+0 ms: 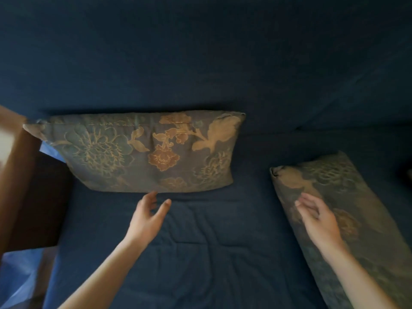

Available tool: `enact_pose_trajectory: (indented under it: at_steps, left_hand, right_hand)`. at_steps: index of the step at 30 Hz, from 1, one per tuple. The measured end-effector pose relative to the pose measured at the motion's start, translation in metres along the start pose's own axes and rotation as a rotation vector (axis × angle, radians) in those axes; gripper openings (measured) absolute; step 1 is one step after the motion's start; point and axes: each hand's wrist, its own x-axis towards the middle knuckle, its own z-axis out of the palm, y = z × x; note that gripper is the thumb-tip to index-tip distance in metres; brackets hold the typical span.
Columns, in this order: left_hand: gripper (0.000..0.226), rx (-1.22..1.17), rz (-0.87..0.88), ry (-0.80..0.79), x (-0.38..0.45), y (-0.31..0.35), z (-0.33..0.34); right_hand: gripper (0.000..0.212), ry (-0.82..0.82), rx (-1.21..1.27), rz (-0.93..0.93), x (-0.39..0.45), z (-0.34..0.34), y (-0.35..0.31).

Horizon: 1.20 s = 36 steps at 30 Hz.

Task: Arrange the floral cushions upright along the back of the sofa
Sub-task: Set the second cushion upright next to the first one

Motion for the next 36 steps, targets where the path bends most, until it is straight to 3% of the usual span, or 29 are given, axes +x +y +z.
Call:
enact_pose_trajectory:
  at_steps: [8, 19, 31, 36]
  left_hand:
    - [0.063, 0.025, 0.025, -0.084, -0.064, 0.046, 0.116]
    - [0.069, -0.005, -0.093, -0.193, -0.128, 0.083, 0.268]
    - [0.085, 0.008, -0.371, -0.241, -0.162, 0.077, 0.375]
    - [0.060, -0.100, -0.461, -0.222, -0.162, 0.079, 0.395]
  right_hand:
    - [0.040, 0.070, -0.019, 0.060, 0.002, -0.112, 0.049]
    - [0.044, 0.098, -0.080, 0.126, 0.046, -0.220, 0.115]
    - [0.070, -0.047, -0.034, 0.381, 0.089, -0.246, 0.176]
    - [0.078, -0.122, -0.048, 0.414, 0.098, -0.242, 0.182]
